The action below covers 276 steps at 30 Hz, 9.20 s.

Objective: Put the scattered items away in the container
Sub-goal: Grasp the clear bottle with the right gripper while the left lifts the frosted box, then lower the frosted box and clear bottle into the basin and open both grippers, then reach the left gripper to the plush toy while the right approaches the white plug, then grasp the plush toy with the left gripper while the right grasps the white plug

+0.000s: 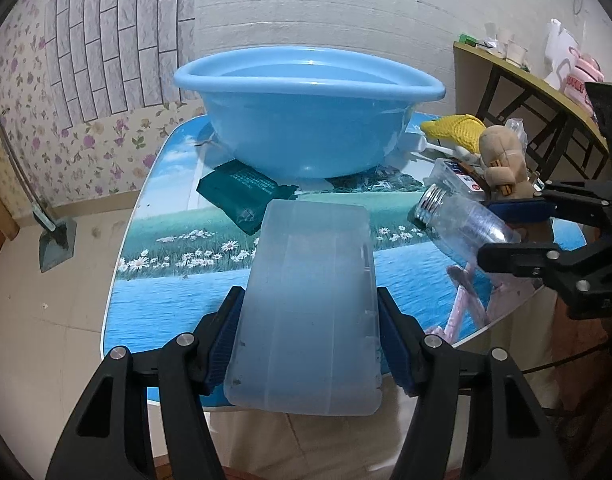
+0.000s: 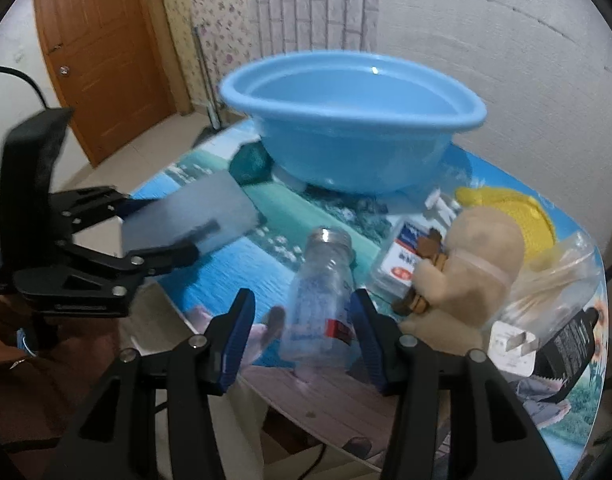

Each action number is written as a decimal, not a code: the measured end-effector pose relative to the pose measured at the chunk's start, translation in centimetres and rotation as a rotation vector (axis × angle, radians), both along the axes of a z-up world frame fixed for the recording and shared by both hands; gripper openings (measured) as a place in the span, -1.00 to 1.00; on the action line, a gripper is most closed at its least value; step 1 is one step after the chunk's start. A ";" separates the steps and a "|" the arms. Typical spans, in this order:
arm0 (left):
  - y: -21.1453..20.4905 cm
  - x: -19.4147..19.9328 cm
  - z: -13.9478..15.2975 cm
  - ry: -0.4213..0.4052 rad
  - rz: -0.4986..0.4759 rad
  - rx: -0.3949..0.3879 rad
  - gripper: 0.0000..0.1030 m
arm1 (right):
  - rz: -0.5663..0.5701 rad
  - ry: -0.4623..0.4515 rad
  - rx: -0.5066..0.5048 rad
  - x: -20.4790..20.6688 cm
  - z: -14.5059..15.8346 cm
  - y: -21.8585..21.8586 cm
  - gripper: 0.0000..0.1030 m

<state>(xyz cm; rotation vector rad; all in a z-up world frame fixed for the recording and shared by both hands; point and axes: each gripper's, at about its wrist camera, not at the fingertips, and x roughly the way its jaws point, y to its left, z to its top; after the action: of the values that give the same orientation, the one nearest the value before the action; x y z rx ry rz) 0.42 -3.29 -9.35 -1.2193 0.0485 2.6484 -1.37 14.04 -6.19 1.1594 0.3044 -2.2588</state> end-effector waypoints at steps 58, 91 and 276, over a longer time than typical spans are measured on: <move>0.6 0.8 9.8 0.177 0.028 0.046 0.20 | 0.005 0.187 -0.194 1.3 7.0 -0.1 -0.25; 0.8 -12.1 8.3 0.108 -0.013 0.050 0.21 | -0.008 0.069 -0.177 -10.9 5.6 -2.4 -0.28; 10.8 -2.3 0.6 -0.033 -0.133 0.072 0.08 | -0.256 0.005 -0.097 -0.2 -1.8 7.7 -0.15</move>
<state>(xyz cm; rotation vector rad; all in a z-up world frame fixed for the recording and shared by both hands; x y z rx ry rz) -1.92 7.47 -8.76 -1.1928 0.0273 2.4932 -1.62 21.69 -8.00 1.1994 0.0487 -2.4664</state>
